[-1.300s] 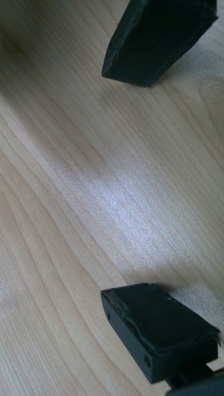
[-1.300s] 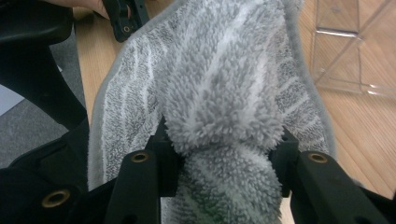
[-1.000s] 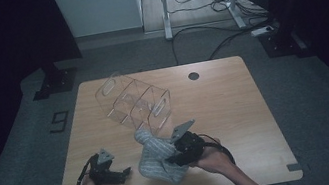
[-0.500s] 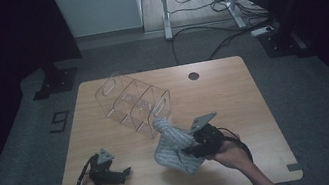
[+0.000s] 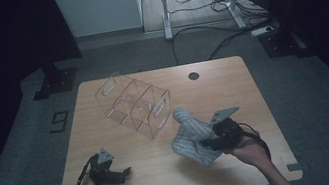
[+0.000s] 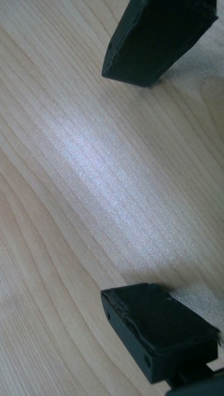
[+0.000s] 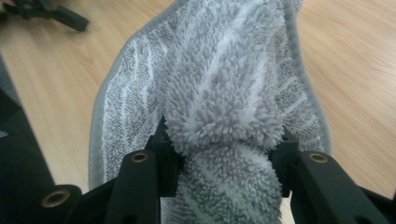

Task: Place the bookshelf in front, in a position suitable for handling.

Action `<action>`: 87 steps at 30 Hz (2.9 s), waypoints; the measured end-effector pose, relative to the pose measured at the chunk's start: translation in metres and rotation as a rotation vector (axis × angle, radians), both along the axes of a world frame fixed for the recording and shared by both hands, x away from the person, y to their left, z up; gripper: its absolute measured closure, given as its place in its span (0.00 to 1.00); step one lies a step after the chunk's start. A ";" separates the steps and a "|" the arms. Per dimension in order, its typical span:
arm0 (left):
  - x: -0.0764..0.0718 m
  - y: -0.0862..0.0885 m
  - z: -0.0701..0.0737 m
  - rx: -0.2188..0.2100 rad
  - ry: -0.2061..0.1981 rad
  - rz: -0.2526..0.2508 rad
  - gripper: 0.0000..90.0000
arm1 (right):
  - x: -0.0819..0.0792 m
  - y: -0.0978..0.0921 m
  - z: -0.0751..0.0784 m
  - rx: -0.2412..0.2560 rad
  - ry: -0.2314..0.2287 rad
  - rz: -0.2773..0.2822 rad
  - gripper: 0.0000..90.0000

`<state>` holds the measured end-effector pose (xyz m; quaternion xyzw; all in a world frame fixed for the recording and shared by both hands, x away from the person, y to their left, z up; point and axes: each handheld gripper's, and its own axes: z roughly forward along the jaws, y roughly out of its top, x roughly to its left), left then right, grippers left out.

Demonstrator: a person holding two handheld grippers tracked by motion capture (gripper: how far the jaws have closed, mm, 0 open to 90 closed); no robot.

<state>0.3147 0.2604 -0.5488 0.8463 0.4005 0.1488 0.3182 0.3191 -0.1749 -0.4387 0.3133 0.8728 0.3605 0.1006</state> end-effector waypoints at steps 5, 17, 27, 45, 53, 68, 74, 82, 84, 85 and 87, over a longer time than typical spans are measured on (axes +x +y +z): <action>0.000 0.000 0.000 -0.002 -0.001 0.002 0.00 | 0.000 -0.023 0.003 0.000 -0.009 -0.055 0.63; 0.000 0.000 0.000 -0.002 -0.001 0.001 0.00 | -0.001 -0.077 0.002 -0.015 -0.019 -0.194 0.63; 0.000 0.000 0.000 -0.002 -0.001 0.002 0.00 | -0.007 -0.114 0.002 -0.035 -0.030 -0.292 0.63; 0.000 0.000 0.000 -0.003 0.000 0.001 0.00 | -0.005 -0.123 -0.044 -0.091 0.024 -0.349 0.61; 0.000 0.000 0.000 -0.003 0.000 0.001 0.00 | 0.000 -0.123 -0.068 -0.116 0.071 -0.355 0.59; 0.000 0.000 0.000 -0.005 0.000 0.003 0.00 | 0.003 -0.127 -0.081 -0.111 0.130 -0.338 0.33; 0.000 0.000 0.000 -0.004 0.000 0.002 0.00 | 0.001 -0.127 -0.069 -0.078 0.094 -0.328 0.14; 0.000 0.000 0.000 -0.003 0.000 0.001 0.00 | -0.002 -0.125 -0.051 -0.054 0.035 -0.302 0.02; 0.000 0.000 0.000 -0.003 0.000 0.002 0.00 | -0.001 -0.124 -0.050 -0.057 0.032 -0.295 0.00; 0.000 0.000 0.000 -0.003 0.000 0.002 0.00 | -0.001 -0.121 -0.048 -0.051 0.030 -0.281 0.00; 0.000 0.000 0.000 -0.003 0.000 0.002 0.00 | -0.001 -0.118 -0.046 -0.061 0.021 -0.269 0.00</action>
